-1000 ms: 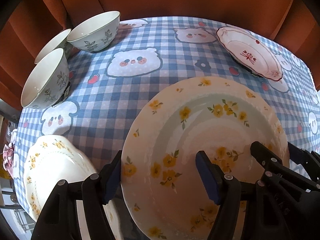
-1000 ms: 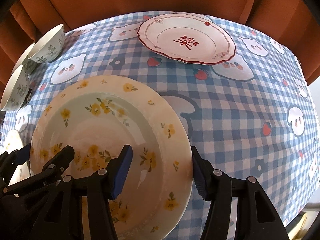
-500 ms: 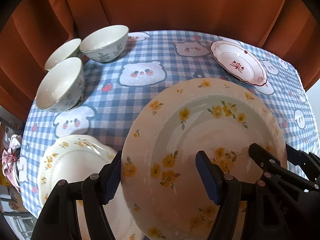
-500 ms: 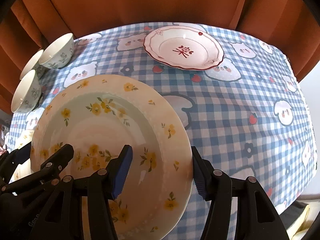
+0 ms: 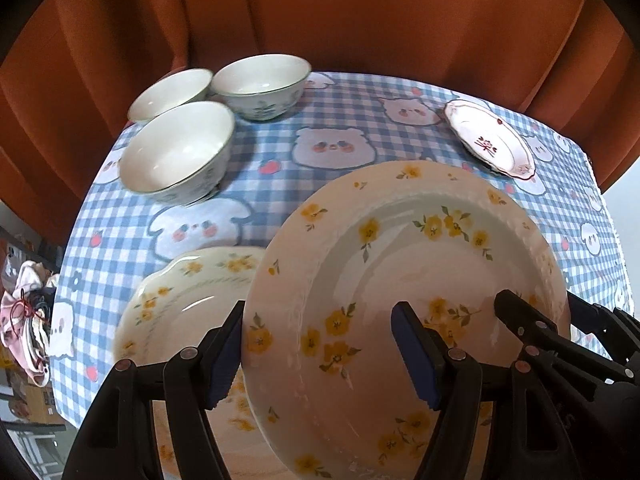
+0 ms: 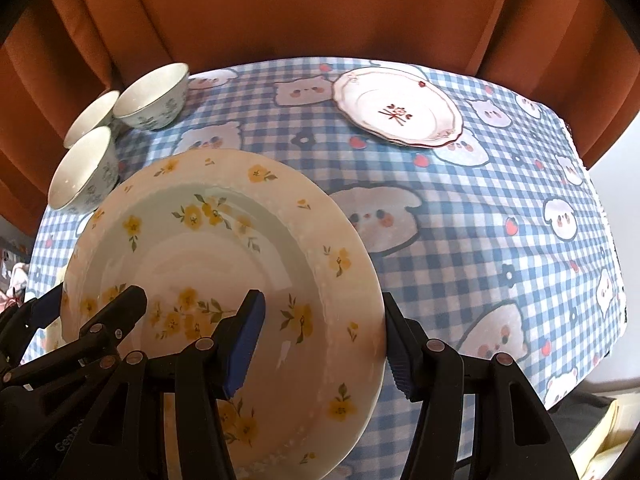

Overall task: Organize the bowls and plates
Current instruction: 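Carry the held plate over the other yellow-flowered plate and lower it on top, then set the plate down on the stack and open both tools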

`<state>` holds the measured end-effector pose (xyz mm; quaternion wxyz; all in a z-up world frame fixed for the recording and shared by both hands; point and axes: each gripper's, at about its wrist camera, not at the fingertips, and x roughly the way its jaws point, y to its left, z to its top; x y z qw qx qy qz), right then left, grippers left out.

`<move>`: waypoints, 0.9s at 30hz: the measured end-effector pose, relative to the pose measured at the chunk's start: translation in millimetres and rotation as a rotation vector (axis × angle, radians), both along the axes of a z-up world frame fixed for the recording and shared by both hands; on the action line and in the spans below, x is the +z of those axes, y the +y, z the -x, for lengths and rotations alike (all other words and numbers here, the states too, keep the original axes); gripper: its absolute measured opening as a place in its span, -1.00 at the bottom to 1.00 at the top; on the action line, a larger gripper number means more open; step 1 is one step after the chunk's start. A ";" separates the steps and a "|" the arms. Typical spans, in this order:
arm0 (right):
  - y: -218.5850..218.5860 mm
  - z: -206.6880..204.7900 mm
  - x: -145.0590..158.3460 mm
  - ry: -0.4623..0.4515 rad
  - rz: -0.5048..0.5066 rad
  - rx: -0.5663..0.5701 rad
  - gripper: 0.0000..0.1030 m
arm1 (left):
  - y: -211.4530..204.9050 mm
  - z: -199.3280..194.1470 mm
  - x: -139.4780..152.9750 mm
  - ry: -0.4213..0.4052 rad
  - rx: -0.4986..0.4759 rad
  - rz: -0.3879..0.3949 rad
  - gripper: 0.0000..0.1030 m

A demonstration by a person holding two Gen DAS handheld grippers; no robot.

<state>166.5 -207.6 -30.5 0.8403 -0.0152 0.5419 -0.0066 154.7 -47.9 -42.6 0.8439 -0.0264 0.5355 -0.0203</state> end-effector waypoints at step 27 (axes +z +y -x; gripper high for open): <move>102.2 29.3 -30.4 0.082 0.044 0.080 0.18 | 90.6 37.5 -47.6 0.130 0.074 0.046 0.38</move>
